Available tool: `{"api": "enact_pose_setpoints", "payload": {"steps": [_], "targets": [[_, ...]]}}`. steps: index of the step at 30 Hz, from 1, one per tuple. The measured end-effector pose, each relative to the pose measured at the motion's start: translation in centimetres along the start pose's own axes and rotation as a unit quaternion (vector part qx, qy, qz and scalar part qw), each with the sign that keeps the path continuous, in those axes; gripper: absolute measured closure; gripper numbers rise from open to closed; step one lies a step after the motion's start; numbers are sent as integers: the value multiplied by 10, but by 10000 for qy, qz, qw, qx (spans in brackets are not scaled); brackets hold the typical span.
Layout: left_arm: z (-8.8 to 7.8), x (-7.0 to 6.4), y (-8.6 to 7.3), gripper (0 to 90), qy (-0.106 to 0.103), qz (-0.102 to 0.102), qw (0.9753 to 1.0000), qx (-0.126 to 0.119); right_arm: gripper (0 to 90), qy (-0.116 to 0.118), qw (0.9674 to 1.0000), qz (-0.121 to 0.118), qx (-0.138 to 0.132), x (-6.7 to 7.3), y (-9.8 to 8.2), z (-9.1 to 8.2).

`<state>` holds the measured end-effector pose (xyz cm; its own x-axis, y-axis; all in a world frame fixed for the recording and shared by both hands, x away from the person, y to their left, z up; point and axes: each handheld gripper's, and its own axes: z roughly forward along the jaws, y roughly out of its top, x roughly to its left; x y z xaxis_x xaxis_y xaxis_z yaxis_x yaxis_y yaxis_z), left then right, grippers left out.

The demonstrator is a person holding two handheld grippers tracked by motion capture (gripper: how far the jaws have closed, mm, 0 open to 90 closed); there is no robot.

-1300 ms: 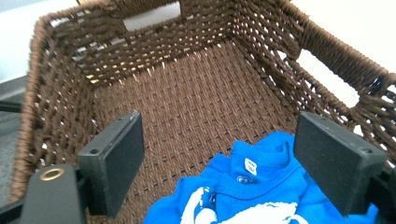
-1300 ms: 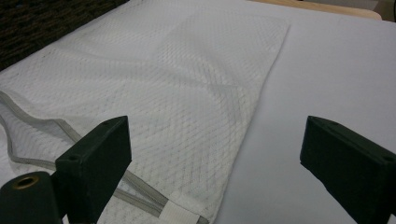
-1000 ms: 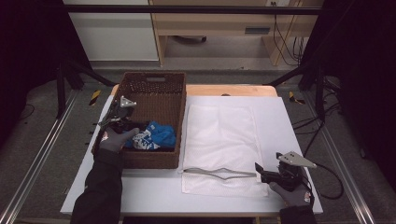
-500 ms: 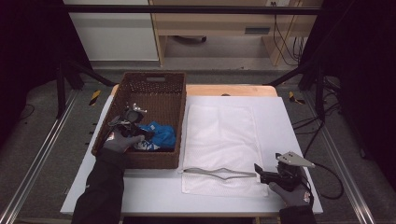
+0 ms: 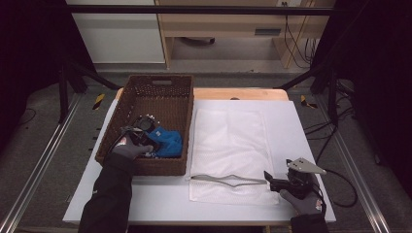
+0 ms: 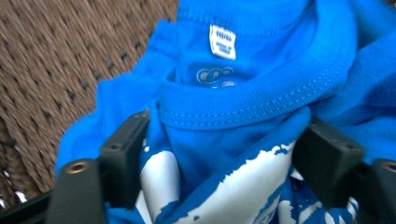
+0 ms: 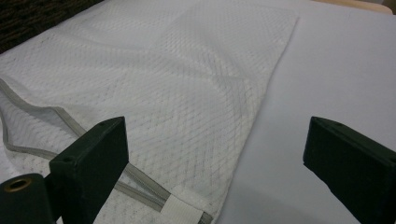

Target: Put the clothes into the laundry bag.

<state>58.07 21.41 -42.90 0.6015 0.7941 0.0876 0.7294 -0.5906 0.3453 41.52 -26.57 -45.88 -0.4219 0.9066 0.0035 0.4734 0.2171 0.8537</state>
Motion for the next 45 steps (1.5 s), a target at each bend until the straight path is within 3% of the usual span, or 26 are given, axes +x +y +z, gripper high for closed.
{"api": "enact_pose_setpoints", "payload": {"steps": [1,6,9,10,11,12,13,14,15,16,17,18,19,21,24,28,29,31,35,37,40,42,43,45], "targets": [[1,2,-1,355,-153,-111,9998,35,72,-5,10000,3,8,0,0,0],[-1,2,-1,602,-221,-70,9997,54,74,-13,10000,-9,7,-1,0,0],[-3,4,-2,679,-257,-179,9995,-7,76,-14,10000,-8,0,-1,0,-1],[-4,4,-2,679,-260,-222,9994,-69,76,-20,10000,-29,-9,-1,0,-1],[-9,5,-3,701,-230,-296,9989,-296,76,-23,10000,-5,9,-1,0,0],[-9,5,-3,704,-230,-296,9989,-296,76,-16,10000,-12,11,-1,0,0],[-19,9,-6,706,-164,-518,9949,-849,76,-16,10000,-10,15,-1,-1,0],[-19,9,-6,706,-164,-518,9949,-849,76,-16,10000,-10,15,-1,-1,0],[-28,11,-8,706,-84,-744,9880,-1352,77,-21,10000,-11,7,-1,-1,0],[-28,11,-8,706,-84,-744,9880,-1352,77,-27,10000,-4,5,-1,-1,0],[-30,12,-9,706,-8,-833,9855,-1477,77,-27,10000,-4,5,-1,-1,0],[-29,13,-10,698,12,-873,9855,-1458,77,-29,10000,1,4,-1,-1,0],[-24,9,-7,691,158,-722,9900,-1203,77,-36,10000,-30,-2,-1,-1,0],[-20,6,-5,674,226,-549,9932,-1002,77,-22,10000,-33,24,0,-1,1],[-17,6,-4,598,258,-509,9944,-891,77,-26,10000,-59,30,0,-1,1],[-14,7,-5,300,196,-481,9941,-949,75,-29,10000,-49,8,0,-1,1],[-12,6,-5,300,175,-411,9950,-894,75,-29,10000,-49,8,0,-1,1],[-4,4,-4,179,137,-214,9975,-659,71,-25,10000,-65,14,0,-1,1],[1,3,-3,127,188,-87,9989,-413,66,-31,10000,-48,16,0,-1,1],[8,1,-3,136,110,12,9999,-99,66,-32,10000,-58,8,-1,-1,1],[9,1,-3,210,-16,20,10000,-40,66,-32,10000,-60,4,0,-1,1],[9,1,-3,321,-96,21,9999,-31,67,-26,10000,-62,17,0,-1,1],[8,1,-3,321,-115,18,9999,-17,67,-26,10000,-62,17,0,-1,1],[7,2,-3,454,-212,-30,9998,6,67,-30,10000,-66,26,0,-1,1]]}}
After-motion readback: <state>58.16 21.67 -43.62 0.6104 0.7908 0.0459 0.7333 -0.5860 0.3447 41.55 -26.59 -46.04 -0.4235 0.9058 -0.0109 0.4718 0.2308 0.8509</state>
